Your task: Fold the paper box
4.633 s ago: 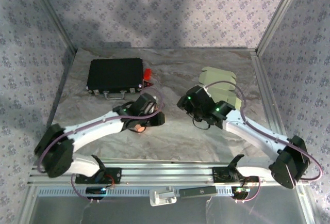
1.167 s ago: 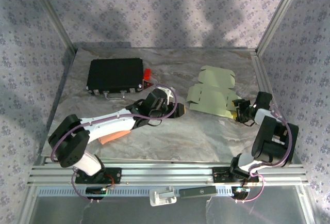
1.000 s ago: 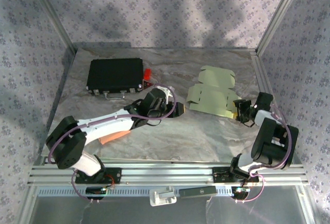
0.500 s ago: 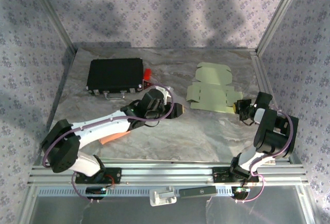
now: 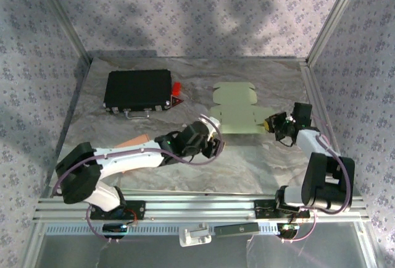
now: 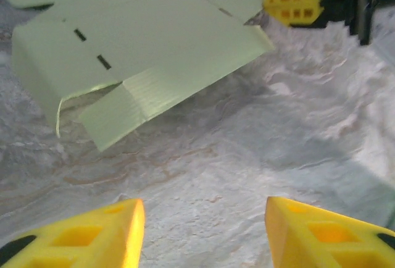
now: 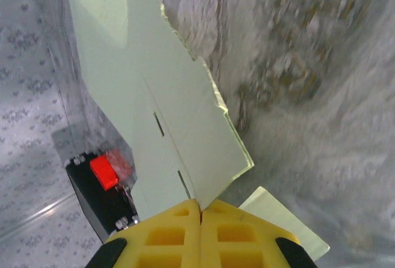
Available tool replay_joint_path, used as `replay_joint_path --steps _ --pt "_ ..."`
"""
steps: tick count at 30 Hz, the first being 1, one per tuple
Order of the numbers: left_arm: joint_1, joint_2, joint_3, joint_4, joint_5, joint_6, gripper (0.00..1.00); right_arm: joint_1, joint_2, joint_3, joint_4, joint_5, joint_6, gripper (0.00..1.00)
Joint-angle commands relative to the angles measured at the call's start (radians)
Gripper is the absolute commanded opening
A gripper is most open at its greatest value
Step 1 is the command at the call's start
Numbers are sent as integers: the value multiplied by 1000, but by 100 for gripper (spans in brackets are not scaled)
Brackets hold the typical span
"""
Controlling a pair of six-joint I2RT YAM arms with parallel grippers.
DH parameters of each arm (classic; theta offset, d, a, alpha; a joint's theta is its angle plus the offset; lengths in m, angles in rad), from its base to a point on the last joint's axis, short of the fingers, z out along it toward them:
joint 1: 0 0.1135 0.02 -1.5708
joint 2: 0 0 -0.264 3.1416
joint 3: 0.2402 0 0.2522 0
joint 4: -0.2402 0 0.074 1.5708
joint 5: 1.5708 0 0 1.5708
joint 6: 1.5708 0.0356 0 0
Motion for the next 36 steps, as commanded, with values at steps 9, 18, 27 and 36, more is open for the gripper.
replay_joint_path --steps 9,18,27,36 --pt "-167 198 71 59 -533 558 80 152 -78 89 -242 70 47 0" --pt "-158 363 179 118 -733 706 70 167 -99 138 -313 57 52 0" --pt "-143 365 167 114 -753 755 29 137 -64 190 -361 10 23 0" --pt "-133 343 156 99 -744 788 7 130 -28 244 -390 -18 -4 0"
